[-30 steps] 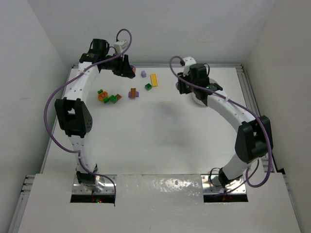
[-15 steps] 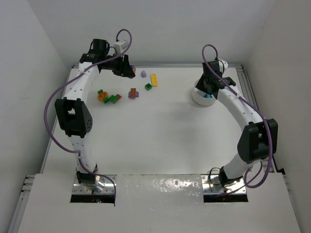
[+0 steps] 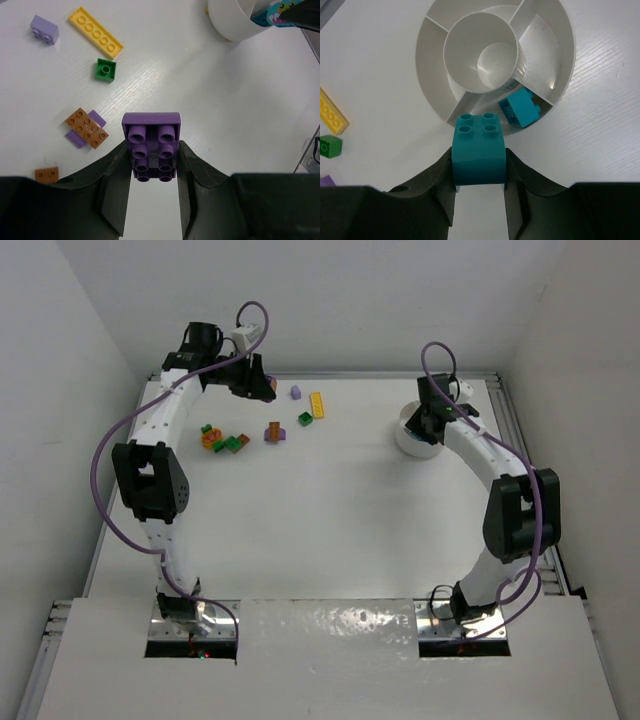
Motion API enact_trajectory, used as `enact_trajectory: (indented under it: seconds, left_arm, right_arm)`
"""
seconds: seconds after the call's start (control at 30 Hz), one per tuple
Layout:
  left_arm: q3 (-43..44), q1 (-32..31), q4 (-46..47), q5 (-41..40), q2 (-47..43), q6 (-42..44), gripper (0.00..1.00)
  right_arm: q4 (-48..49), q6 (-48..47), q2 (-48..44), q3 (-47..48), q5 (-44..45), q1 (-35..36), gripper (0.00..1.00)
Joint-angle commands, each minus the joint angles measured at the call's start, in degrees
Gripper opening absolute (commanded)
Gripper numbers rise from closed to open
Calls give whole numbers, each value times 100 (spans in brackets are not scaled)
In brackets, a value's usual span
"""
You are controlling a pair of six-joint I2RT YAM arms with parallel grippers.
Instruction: Sort the legos into containers by color
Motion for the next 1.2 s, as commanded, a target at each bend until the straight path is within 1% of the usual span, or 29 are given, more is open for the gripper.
enact_trajectory:
  seconds: [0.0,0.37,0.43,0.47,0.5,0.57,0.6,0.7,0.73,0.8,0.93,1.07,1.1,1.17]
  left_arm:
    - [-48,69,234,71,-265,-39,0]
    - [-57,113,252,80,-265,-57,0]
    - [-66,113,252,88,-265,-57,0]
    - [-66,113,261,88,-265,-57,0]
    - [-75,113,261,88,-256,-57,0]
    - [-57,113,261,88,-256,-65,0]
    - [-66,122,269,88,-265,-74,0]
    - [-75,131,261,88,-274,-74,0]
    - [-75,140,261,88,-274,-65,0]
    - [-75,131,261,97,-274,-65,0]
    - [-66,131,278,132,-256,-65,0]
    - [-66,131,261,132,-274,-57,0]
    - [-66,131,261,132,-274,-57,0]
    - [-66,131,278,150,-265,-57,0]
  right_arm:
    - [319,183,59,137,72,0,0]
    - [363,-20,288,120,248,0,0]
    - [346,-29,323,181,230,0,3]
    - [328,-29,367,208,230,9,6]
    - [293,-29,385,251,239,9,18]
    - [232,-46,402,278,230,0,30]
    - [223,-64,411,287,230,0,40]
    - [187,-99,394,304,221,0,49]
    - [179,-108,394,313,212,0,54]
    - [152,-125,385,340,204,9,58]
    - [152,-222,385,383,230,0,59]
    - [100,-415,385,559,318,0,57]
    - [65,-494,376,594,353,0,56]
    - [29,-547,376,647,405,0,51]
